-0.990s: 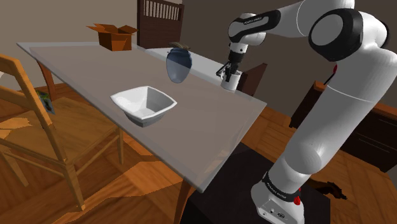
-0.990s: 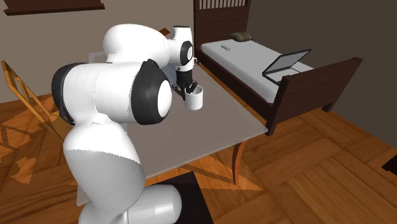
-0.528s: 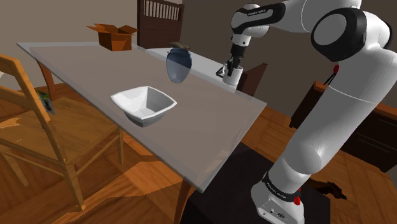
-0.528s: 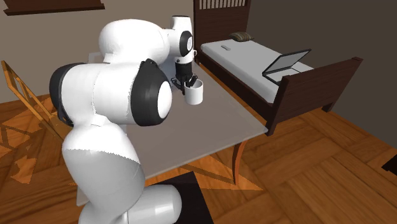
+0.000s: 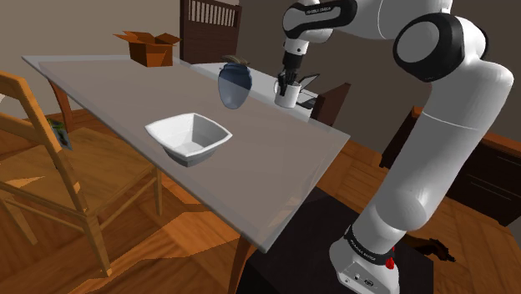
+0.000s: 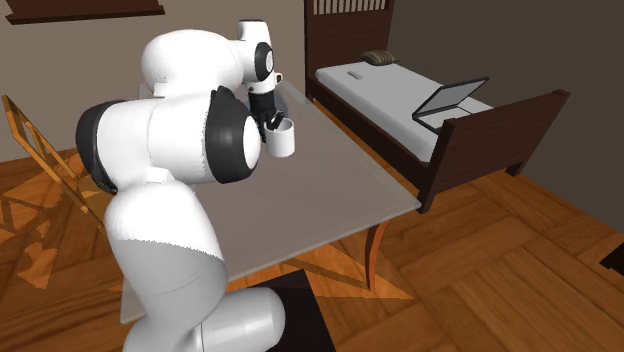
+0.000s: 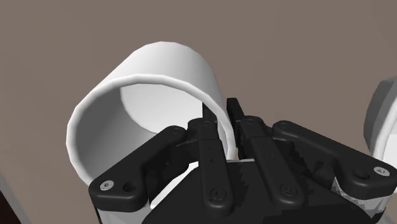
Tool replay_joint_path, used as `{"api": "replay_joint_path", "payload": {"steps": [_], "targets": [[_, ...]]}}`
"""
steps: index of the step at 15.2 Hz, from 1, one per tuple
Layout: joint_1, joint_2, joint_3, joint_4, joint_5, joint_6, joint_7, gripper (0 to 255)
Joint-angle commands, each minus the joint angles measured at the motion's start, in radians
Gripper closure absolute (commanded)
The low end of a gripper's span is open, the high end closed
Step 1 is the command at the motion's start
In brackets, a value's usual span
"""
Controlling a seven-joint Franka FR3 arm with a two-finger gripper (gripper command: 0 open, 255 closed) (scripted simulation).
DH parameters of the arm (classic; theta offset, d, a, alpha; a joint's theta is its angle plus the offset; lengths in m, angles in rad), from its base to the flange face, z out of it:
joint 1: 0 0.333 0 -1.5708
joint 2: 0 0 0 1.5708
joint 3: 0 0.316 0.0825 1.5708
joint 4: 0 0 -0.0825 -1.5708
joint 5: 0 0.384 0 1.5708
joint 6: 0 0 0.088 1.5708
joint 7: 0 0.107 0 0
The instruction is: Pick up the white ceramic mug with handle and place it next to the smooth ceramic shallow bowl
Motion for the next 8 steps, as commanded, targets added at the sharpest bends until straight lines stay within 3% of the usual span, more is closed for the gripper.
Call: {"api": "replay_joint_path", "payload": {"steps": [1, 8], "targets": [[0.019, 0.039, 0.018, 0.055, 0.011, -0.017, 0.037, 255], [0.08, 0.187, 0.07, 0.258, 0.04, -0.075, 0.154, 255]]}}
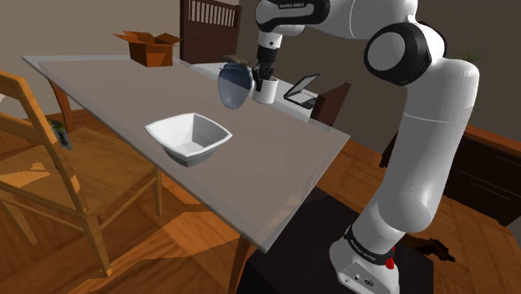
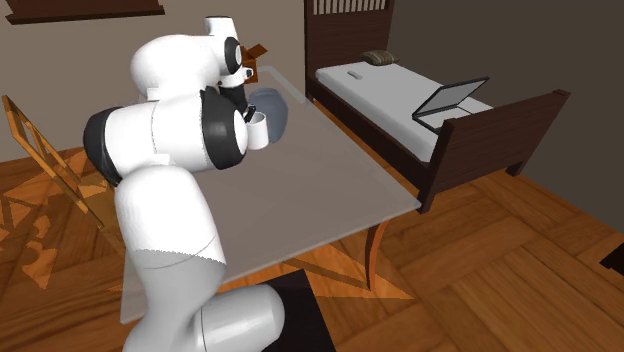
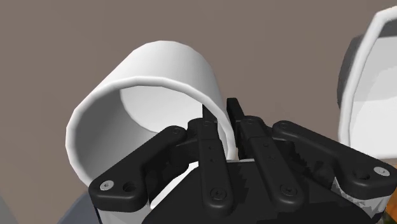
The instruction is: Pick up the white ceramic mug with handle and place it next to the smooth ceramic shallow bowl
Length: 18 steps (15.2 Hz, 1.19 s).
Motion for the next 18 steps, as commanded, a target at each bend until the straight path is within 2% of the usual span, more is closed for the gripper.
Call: {"api": "replay_joint_path", "payload": {"steps": [1, 4, 18], "targets": [[0.016, 0.045, 0.013, 0.068, 0.007, -0.023, 0.032, 255], [0.033, 0.116, 0.029, 0.173, 0.018, -0.058, 0.072, 255], [0.042, 0.119, 0.032, -0.01, 0.021, 0.129, 0.067, 255]]}}
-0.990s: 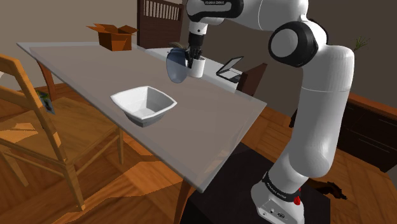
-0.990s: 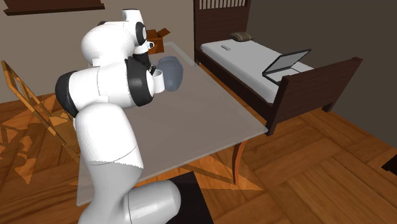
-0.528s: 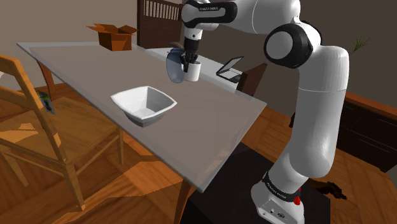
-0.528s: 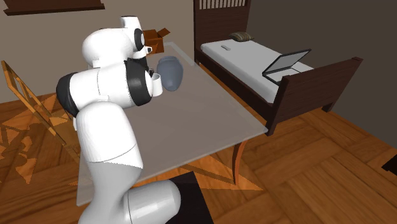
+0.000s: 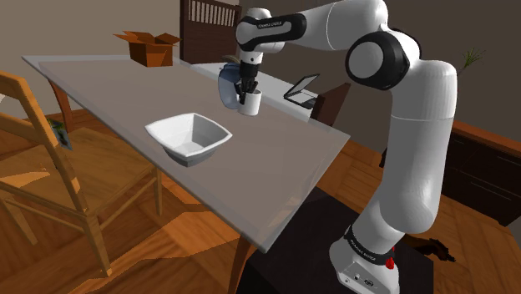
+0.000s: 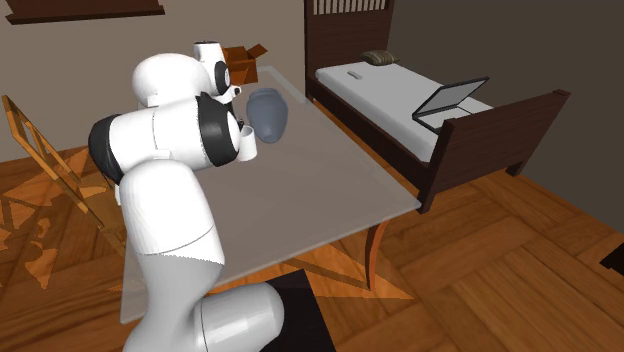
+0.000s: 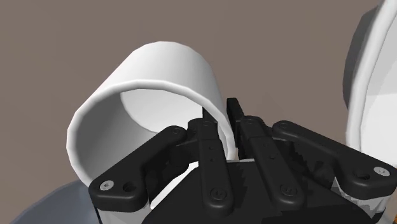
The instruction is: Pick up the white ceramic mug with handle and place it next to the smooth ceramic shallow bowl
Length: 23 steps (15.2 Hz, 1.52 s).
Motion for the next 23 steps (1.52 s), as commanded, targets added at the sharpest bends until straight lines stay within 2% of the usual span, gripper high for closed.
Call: {"api": "replay_joint_path", "payload": {"steps": [1, 17, 23], "targets": [[0.0, 0.004, 0.001, -0.019, 0.001, 0.024, -0.001, 255], [-0.001, 0.065, 0.009, -0.145, 0.018, 0.209, -0.013, 255], [-0.001, 0.065, 0.009, -0.145, 0.018, 0.209, -0.013, 255]]}}
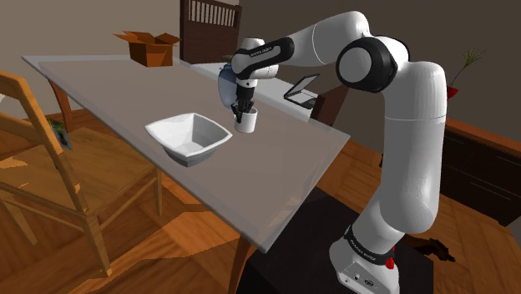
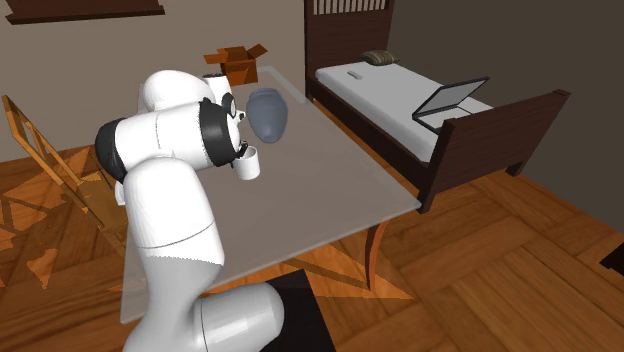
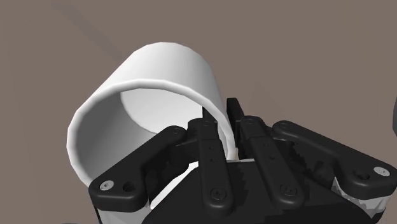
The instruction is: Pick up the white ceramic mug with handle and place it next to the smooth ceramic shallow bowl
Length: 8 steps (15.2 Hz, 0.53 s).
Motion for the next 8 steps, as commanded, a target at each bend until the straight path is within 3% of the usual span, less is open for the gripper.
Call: {"api": "replay_joint_path", "payload": {"steps": [1, 2, 8], "targets": [[0.0, 0.0, 0.0, 0.0, 0.0, 0.0, 0.0, 255], [0.0, 0.0, 0.0, 0.0, 0.0, 0.0, 0.0, 0], [0.001, -0.013, -0.002, 0.016, -0.003, -0.028, 0.002, 0]]}}
